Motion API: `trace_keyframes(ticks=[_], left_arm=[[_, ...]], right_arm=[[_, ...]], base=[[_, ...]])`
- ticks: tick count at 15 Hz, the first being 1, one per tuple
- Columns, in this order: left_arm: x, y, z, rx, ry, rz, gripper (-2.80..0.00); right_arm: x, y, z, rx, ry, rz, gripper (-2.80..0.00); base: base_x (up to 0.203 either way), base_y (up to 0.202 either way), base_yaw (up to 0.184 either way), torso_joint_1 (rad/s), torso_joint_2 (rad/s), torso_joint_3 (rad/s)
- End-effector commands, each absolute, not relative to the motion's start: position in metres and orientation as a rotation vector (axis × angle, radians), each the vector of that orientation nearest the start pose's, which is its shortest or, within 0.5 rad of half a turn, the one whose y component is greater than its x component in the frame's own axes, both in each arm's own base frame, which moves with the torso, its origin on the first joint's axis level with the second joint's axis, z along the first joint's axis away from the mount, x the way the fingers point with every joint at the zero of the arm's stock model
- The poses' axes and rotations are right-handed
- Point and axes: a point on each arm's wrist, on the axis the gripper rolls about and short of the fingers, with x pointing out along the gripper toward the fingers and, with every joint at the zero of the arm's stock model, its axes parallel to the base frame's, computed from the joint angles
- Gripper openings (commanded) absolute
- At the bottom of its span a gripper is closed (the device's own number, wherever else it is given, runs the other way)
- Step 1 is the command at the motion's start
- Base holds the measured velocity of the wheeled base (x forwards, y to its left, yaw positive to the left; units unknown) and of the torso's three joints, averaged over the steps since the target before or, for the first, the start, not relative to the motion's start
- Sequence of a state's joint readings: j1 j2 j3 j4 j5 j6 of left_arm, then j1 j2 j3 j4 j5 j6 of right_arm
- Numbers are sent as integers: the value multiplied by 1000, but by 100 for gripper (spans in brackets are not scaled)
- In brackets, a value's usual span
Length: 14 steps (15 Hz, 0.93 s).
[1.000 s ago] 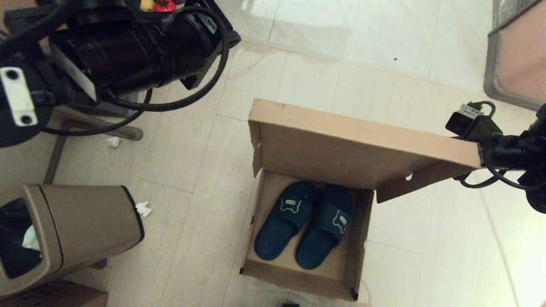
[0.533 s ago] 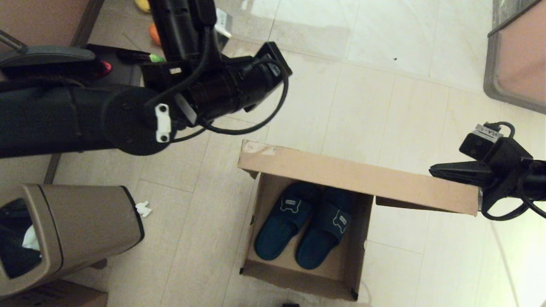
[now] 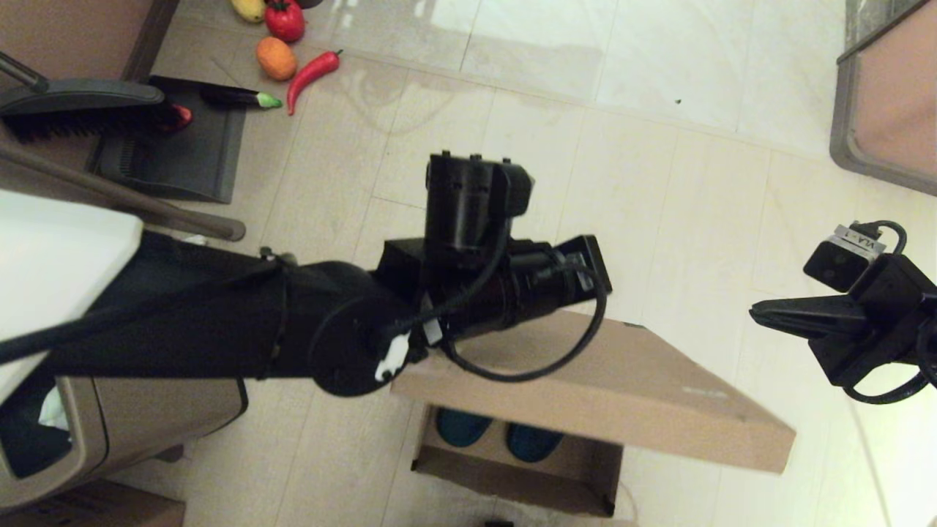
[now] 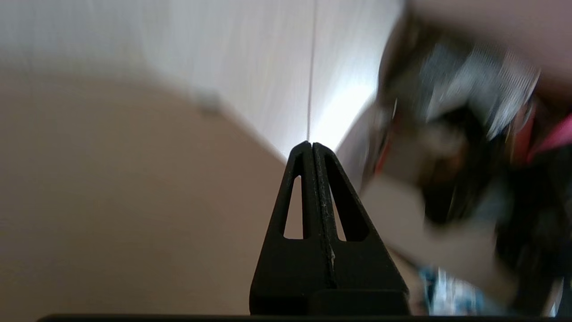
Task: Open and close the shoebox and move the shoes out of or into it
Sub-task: Close the shoe box
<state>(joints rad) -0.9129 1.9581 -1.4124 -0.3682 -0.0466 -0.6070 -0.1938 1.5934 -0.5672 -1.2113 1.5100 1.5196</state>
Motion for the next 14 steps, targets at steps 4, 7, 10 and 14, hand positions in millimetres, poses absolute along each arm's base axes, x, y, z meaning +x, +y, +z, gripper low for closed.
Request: trace_keyframes(ticks=[4,7,10,14], left_arm=[[166,-290,187,-395,577,-949,-280],[155,-266,182,-389,551,-853,-280],[161,-253,168,-394,556,-690,-280],[200,-227,138,-298,573,-488,-280]], right_arm=[[246,-26,198,1147,783,1054,-280],[261,-29,188,1079,584,946,-280],[277,-29,171,934,338,681,-280],[272,-28,139,525,394,432,-280]], base=[[0,0,0,0,0,0],[0,0,0,0,0,0],[0,0,0,0,0,0],[0,0,0,0,0,0]])
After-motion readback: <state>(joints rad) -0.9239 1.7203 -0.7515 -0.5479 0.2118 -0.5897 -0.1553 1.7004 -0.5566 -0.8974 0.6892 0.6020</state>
